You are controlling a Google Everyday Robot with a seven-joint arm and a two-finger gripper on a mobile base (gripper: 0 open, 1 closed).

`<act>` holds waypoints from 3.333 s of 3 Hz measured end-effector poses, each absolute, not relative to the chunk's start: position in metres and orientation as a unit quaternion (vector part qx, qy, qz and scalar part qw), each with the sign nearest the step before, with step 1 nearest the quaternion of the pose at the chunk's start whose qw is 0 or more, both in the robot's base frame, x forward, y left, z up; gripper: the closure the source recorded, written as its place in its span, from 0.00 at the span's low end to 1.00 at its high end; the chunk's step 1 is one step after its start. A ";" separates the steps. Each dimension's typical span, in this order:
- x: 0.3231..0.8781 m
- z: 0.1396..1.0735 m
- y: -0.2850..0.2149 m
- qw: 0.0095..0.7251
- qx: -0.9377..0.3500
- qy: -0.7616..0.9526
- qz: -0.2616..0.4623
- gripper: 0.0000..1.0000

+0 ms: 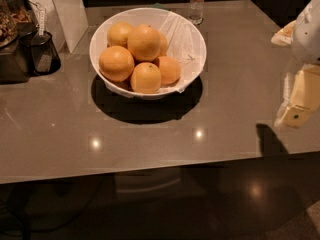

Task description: Pick orange from white bowl

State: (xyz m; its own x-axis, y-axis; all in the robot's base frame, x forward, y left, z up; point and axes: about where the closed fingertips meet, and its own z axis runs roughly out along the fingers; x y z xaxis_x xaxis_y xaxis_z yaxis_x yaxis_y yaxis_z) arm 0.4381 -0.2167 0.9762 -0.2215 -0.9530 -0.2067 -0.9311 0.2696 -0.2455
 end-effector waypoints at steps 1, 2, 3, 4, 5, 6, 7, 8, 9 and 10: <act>0.438 0.976 -0.217 0.159 -0.603 0.781 -0.034 0.00; 0.444 0.978 -0.210 0.169 -0.611 0.773 -0.022 0.00; 0.467 0.980 -0.192 0.181 -0.623 0.761 0.012 0.00; 0.501 0.983 -0.162 0.205 -0.646 0.733 0.052 0.00; 0.532 0.988 -0.128 0.231 -0.666 0.704 0.089 0.00; 0.536 0.991 -0.127 0.239 -0.664 0.703 0.086 0.00; 0.542 0.990 -0.119 0.249 -0.668 0.695 0.095 0.00; 0.559 0.982 -0.085 0.249 -0.697 0.661 0.124 0.00; 0.577 0.975 -0.048 0.248 -0.725 0.625 0.149 0.00; 0.593 0.968 -0.017 0.250 -0.743 0.598 0.165 0.00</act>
Offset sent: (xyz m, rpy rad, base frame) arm 0.0129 0.0143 0.0000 0.0655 0.0169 0.0595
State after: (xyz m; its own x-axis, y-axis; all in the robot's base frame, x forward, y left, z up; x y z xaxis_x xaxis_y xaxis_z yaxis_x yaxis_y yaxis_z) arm 0.5933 -0.0172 0.9681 0.2301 -0.8061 -0.5452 -0.9717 -0.1593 -0.1745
